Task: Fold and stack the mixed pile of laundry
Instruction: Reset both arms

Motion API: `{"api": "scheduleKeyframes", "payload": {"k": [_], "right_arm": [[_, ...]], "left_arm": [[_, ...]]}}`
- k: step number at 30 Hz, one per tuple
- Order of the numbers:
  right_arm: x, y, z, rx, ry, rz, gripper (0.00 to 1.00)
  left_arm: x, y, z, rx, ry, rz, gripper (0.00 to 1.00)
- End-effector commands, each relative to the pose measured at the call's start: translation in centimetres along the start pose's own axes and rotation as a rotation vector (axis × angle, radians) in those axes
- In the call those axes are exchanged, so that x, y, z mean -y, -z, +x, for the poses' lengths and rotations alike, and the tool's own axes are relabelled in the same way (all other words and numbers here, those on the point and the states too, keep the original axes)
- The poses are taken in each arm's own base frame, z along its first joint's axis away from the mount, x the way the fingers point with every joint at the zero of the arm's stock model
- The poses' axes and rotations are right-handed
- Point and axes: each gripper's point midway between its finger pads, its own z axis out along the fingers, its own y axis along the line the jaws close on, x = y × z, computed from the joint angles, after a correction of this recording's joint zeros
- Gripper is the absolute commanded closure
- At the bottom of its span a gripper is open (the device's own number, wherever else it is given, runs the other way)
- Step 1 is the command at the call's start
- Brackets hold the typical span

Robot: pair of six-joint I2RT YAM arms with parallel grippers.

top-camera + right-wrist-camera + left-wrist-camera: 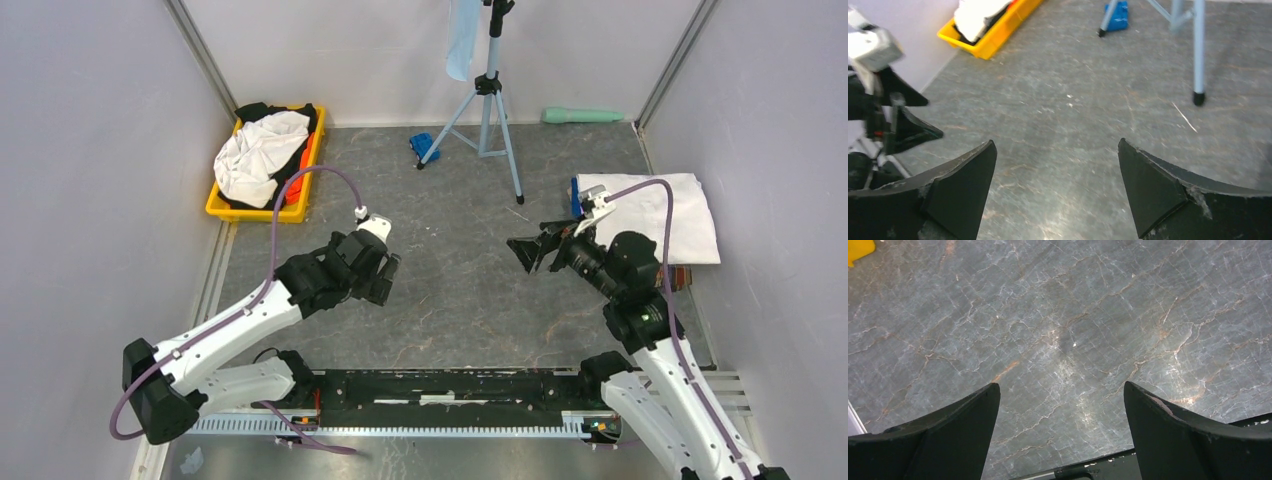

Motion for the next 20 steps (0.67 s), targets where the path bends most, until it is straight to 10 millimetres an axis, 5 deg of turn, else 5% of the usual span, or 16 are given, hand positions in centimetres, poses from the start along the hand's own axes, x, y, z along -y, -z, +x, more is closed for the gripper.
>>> {"api": "scheduleKeyframes", "payload": {"k": [1,12,20], "right_arm": [[2.6,1.9,1.1,-0.037,0.061,0.169,0.02],[3.0,4.9,0.2,0.153,0.105,0.217,0.02],[3.9,4.4,1.3,0.123,0.075,0.248,0.02]], "left_arm": [[-1.6,1.3,-1.8,0.088,-0.001,-0.049,0.0],[-3.1,3.2,-2.9,0.19,0.056,-0.078,0.0],[-3.2,3.4,-3.0,0.2,0.061,-0.077,0.0]]}}
